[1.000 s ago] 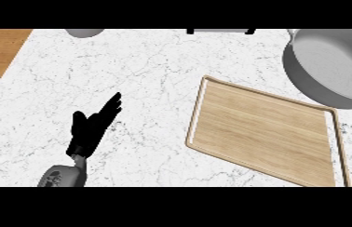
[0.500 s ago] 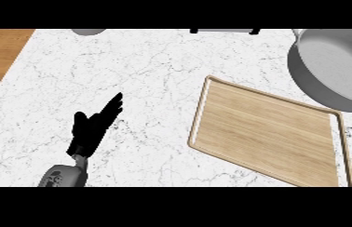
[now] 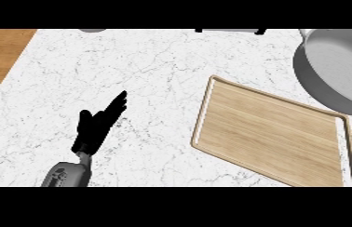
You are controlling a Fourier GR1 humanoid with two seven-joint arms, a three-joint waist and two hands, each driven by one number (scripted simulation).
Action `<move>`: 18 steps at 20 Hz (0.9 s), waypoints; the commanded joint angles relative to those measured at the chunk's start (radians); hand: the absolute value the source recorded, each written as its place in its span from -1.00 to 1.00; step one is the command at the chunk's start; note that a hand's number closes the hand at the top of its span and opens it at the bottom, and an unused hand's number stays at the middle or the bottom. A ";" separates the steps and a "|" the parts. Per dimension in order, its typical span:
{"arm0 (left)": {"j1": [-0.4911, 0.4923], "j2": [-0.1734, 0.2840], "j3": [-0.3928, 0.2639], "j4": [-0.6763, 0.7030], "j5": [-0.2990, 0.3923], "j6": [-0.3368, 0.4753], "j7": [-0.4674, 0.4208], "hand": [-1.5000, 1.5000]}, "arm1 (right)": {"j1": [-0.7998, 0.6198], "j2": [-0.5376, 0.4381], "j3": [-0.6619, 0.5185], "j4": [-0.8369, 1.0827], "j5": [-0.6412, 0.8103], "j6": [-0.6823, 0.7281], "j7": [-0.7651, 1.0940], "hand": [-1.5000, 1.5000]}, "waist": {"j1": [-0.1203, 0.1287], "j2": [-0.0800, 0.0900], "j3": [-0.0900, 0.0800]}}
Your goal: Pick the squash from the tray and place it in the pot
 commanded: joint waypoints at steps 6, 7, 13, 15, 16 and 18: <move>-0.022 0.010 0.004 0.000 0.002 -0.017 0.026 0.00 | -0.127 0.093 0.043 0.266 0.071 0.199 0.252 1.00 | 0.022 0.008 0.002; -0.002 0.002 0.006 0.031 -0.006 -0.011 -0.031 0.00 | -0.159 0.099 0.072 0.278 0.100 0.241 0.273 -1.00 | 0.019 0.008 0.000; 0.019 -0.009 -0.001 -0.015 -0.012 0.006 -0.007 0.00 | -0.164 0.144 -0.030 0.291 0.012 0.120 0.135 -1.00 | 0.011 0.007 0.004; -0.019 0.006 0.021 -0.010 0.018 -0.021 0.017 0.00 | -0.197 0.133 -0.109 0.262 -0.063 0.071 0.104 -1.00 | 0.002 0.007 0.005; -0.007 -0.035 -0.015 -0.001 -0.021 0.020 0.000 0.00 | -0.213 0.167 -0.143 0.234 -0.097 0.011 0.096 -1.00 | -0.004 0.004 0.005; -0.018 -0.005 0.014 -0.010 -0.001 0.006 0.026 0.00 | -0.218 0.142 -0.232 0.219 -0.183 -0.015 0.029 -1.00 | -0.013 0.001 0.007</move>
